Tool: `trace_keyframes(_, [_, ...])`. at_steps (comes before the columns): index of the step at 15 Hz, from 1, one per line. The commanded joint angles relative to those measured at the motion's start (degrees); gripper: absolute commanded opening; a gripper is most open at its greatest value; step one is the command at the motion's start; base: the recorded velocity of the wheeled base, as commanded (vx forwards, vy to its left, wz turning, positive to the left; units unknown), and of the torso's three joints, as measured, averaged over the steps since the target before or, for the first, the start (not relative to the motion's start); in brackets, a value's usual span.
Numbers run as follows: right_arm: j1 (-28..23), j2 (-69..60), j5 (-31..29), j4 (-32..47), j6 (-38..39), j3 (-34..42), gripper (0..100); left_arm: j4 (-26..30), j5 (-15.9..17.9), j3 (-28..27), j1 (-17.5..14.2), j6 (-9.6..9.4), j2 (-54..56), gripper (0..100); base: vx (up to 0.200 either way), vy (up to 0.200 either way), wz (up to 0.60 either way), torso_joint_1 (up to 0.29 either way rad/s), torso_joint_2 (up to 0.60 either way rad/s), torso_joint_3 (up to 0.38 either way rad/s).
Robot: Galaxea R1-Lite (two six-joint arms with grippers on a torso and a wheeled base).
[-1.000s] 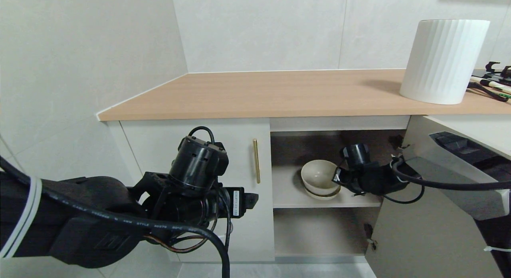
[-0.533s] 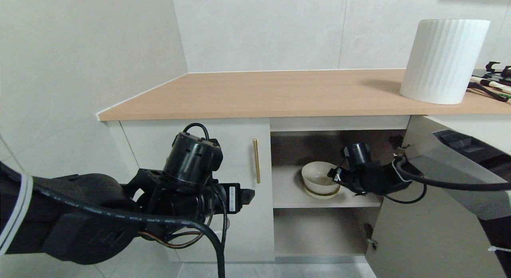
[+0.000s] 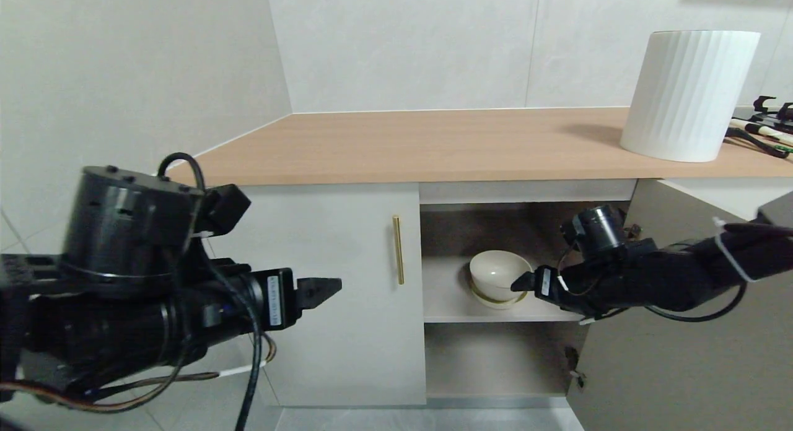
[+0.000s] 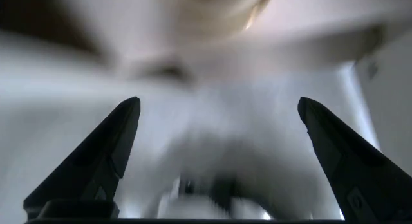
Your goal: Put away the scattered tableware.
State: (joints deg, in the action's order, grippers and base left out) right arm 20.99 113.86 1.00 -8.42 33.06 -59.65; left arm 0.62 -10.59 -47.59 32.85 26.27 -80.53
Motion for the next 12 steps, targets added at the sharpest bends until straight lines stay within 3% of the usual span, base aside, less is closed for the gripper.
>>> trace_keyframes(1, [1.4, -18.1, 7.3, 6.8, -4.8, 10.6, 100, 2.0, 4.4, 4.4, -1.8, 0.01, 10.7, 100, 0.000, 0.000, 0.00, 0.000, 0.00, 0.000])
trace_keyframes(5, [3.9, -26.9, 7.2, 9.8, -8.5, 15.8, 100, 2.0, 5.2, 8.0, -7.1, 0.01, 13.6, 100, 0.000, 0.000, 0.00, 0.000, 0.00, 0.000])
trace_keyframes(10, [6.5, -28.5, 6.1, 11.7, -8.5, 15.8, 100, 1.8, 5.3, 10.6, -7.1, -0.08, 14.8, 100, 0.000, 0.000, 0.00, 0.000, 0.00, 0.000])
trace_keyframes(12, [7.0, -28.5, 4.3, 11.7, -8.5, 15.8, 100, 1.8, 5.1, 4.8, -6.2, -0.43, 10.7, 100, 0.000, 0.000, 0.00, 0.000, 0.00, 0.000])
